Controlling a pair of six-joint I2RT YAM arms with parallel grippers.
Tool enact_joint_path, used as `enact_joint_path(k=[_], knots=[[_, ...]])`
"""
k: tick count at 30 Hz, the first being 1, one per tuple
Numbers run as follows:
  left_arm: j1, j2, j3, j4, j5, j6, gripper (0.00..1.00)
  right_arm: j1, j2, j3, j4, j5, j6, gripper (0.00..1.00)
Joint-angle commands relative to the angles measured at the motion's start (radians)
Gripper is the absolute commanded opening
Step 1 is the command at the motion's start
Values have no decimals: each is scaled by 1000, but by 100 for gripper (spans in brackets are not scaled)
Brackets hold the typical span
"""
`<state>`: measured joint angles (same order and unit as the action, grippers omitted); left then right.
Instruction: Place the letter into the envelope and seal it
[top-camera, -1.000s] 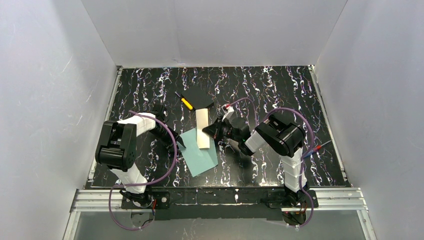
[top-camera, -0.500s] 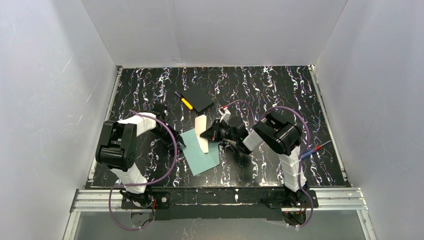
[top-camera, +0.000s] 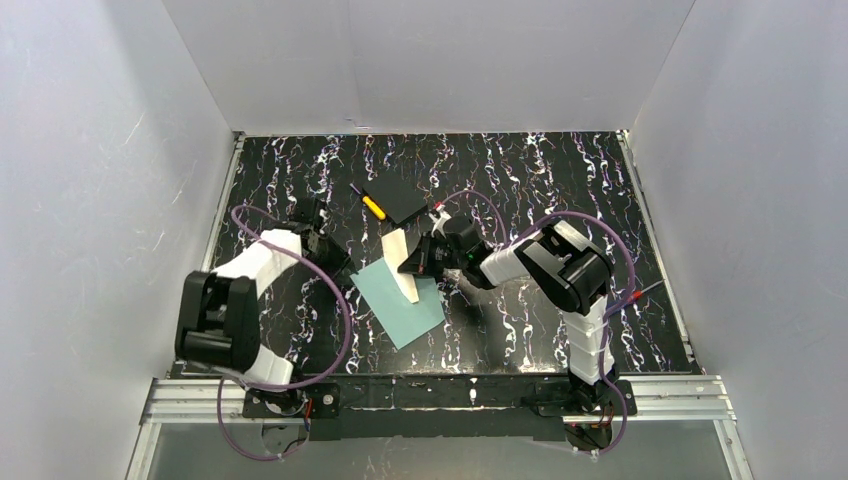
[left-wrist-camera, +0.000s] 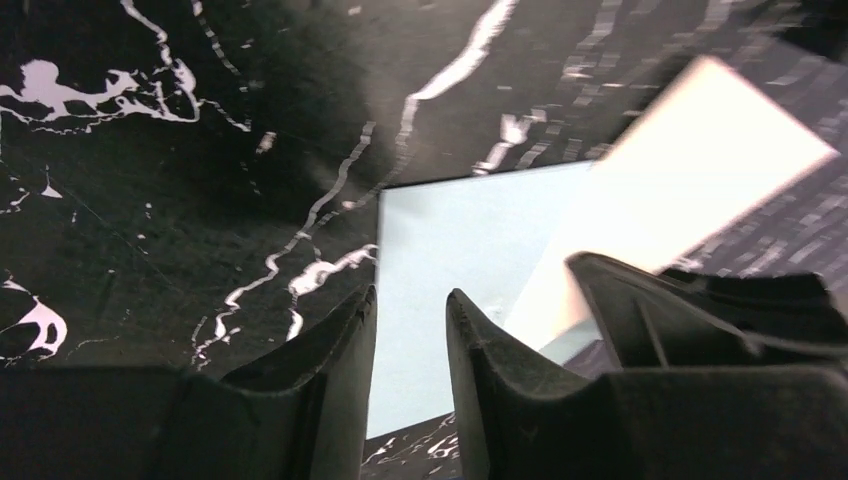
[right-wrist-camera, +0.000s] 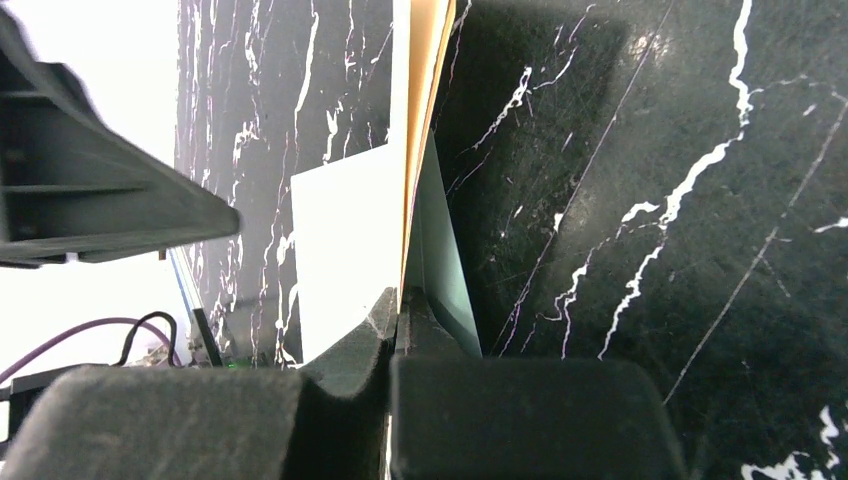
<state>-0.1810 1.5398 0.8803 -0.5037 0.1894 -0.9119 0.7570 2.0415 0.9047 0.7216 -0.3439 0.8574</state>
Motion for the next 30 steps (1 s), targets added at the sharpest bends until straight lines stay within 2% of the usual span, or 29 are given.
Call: enact_joint_path(k=[1, 4, 6, 10, 13, 16, 18, 23, 27, 30], knots=[[-2, -113, 38, 61, -4, 84, 32, 4, -15, 30, -199, 34, -36, 1], [-9, -75, 34, 150, 135, 87, 31, 4, -12, 43, -208, 27, -36, 13], [-22, -27, 36, 155, 162, 90, 27, 4, -14, 46, -198, 23, -31, 23], [-32, 51, 36, 107, 140, 93, 21, 3, -15, 43, -122, 4, 4, 39], [-32, 130, 98, -1, 83, 130, 20, -7, 6, 20, 30, -30, 93, 43], [-32, 187, 135, -45, 49, 158, 17, -9, 18, 12, 81, -37, 135, 38], [-32, 204, 143, -63, 20, 160, 15, -10, 7, -2, 86, -32, 133, 31], [-32, 243, 142, -77, -45, 127, 14, -31, -39, -44, 38, -25, 111, 1], [-32, 271, 133, -60, -71, 66, 11, -31, -53, -33, -88, -40, 23, 1], [-31, 271, 96, -27, -104, 1, 3, -31, -70, -45, -146, -41, -22, 1]])
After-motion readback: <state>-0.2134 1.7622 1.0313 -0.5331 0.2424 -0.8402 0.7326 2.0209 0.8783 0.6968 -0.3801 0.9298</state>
